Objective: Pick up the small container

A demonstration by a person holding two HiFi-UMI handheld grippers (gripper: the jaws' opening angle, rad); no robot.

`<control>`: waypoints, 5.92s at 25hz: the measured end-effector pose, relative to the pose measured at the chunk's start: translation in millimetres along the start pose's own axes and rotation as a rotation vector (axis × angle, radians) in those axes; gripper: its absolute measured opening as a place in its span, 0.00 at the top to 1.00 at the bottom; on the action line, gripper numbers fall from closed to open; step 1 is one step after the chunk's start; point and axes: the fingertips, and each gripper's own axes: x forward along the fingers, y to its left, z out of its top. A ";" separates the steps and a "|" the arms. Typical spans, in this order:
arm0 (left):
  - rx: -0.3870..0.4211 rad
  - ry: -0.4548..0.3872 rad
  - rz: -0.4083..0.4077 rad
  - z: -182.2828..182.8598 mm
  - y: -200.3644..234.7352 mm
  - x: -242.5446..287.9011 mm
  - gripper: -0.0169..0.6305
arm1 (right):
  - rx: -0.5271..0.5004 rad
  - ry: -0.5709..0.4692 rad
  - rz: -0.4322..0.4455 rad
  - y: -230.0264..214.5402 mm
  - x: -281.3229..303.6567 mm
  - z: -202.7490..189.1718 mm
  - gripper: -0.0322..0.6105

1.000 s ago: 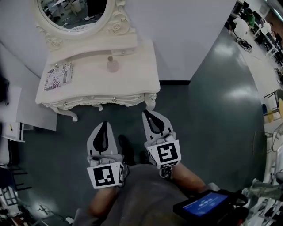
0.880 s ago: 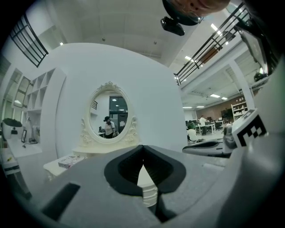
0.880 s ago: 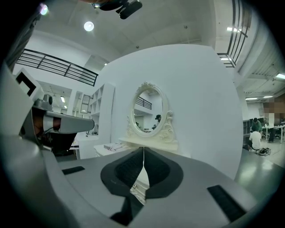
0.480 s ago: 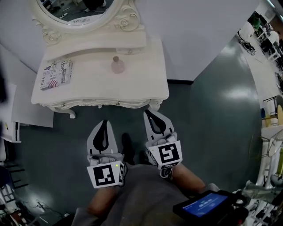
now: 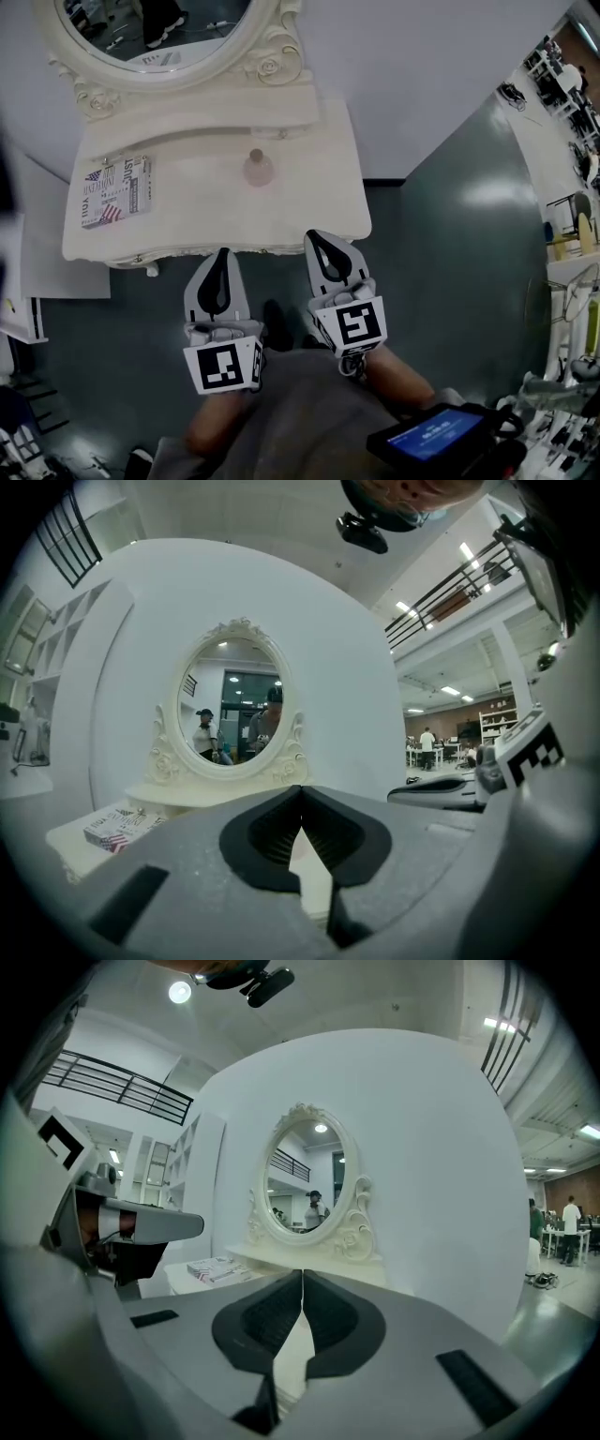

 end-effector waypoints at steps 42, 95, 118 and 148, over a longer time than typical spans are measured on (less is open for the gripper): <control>0.091 -0.040 0.005 43.0 5.0 216.6 0.95 | 0.043 -0.062 0.009 -143.5 157.8 44.7 0.93; -0.117 0.253 -0.074 -163.2 19.3 275.3 0.60 | 0.128 0.301 0.015 -152.0 201.5 -112.1 0.93; -0.081 0.231 -0.084 -157.2 17.4 274.5 0.70 | 0.130 0.299 0.006 -151.9 199.7 -112.4 0.93; -0.030 0.246 -0.099 -164.5 16.2 272.5 0.77 | 0.127 0.292 0.004 -149.9 203.5 -111.1 0.93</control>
